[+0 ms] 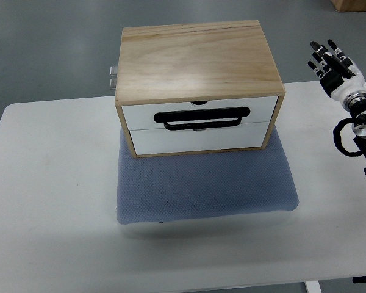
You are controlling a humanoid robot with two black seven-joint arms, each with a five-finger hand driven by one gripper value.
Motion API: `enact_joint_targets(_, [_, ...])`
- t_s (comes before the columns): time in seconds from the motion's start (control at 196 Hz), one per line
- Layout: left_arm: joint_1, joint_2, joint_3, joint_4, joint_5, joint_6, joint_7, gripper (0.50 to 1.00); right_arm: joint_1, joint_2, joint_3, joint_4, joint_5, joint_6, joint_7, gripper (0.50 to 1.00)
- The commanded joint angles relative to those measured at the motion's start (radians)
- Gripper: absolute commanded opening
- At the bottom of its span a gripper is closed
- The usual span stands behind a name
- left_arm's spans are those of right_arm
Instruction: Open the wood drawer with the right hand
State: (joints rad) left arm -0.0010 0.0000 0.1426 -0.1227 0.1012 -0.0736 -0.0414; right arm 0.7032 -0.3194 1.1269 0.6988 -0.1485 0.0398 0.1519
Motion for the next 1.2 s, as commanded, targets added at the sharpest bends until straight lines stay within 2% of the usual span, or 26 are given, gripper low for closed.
enact_joint_targets(0.0, [0.001, 0.000, 0.000, 0.000, 0.000, 0.000, 0.000, 1.000, 0.027, -0.053, -0.052, 0.002, 0.001, 0.000, 0.000, 0.944])
enact_joint_targets(0.27, [0.000, 0.000, 0.000, 0.000, 0.000, 0.000, 0.000, 1.000, 0.176, -0.236, -0.294, 0.011, 0.000, 0.006, 0.000, 0.944])
enact_joint_targets(0.433, [0.000, 0.000, 0.000, 0.000, 0.000, 0.000, 0.000, 1.000, 0.303, -0.319, -0.469, 0.013, 0.000, 0.075, -0.002, 0.944])
enact_joint_targets(0.484, [0.000, 0.000, 0.000, 0.000, 0.000, 0.000, 0.000, 1.000, 0.303, -0.319, -0.469, 0.013, 0.000, 0.075, -0.002, 0.944])
enact_joint_targets(0.489, [0.000, 0.000, 0.000, 0.000, 0.000, 0.000, 0.000, 1.000, 0.341, -0.340, -0.508, 0.013, 0.000, 0.110, -0.003, 0.944])
enact_joint_targets(0.576, [0.001, 0.000, 0.000, 0.000, 0.000, 0.000, 0.000, 1.000, 0.394, -0.363, -0.567, 0.014, 0.000, 0.164, -0.006, 0.944])
enact_joint_targets(0.668, [0.001, 0.000, 0.000, 0.000, 0.000, 0.000, 0.000, 1.000, 0.452, -0.386, -0.625, 0.031, -0.005, 0.212, -0.012, 0.944])
enact_joint_targets(0.719, [0.001, 0.000, 0.000, 0.000, 0.000, 0.000, 0.000, 1.000, 0.452, -0.386, -0.625, 0.031, -0.005, 0.212, -0.012, 0.944])
enact_joint_targets(0.724, [0.000, 0.000, 0.000, 0.000, 0.000, 0.000, 0.000, 1.000, 0.494, -0.407, -0.674, 0.048, -0.005, 0.242, -0.012, 0.944])
enact_joint_targets(0.877, [0.000, 0.000, 0.000, 0.000, 0.000, 0.000, 0.000, 1.000, 0.660, -0.481, -0.875, 0.129, -0.005, 0.318, -0.014, 0.944])
enact_joint_targets(1.193, [0.000, 0.000, 0.000, 0.000, 0.000, 0.000, 0.000, 1.000, 0.973, -0.509, -1.236, 0.295, -0.010, 0.459, -0.017, 0.944])
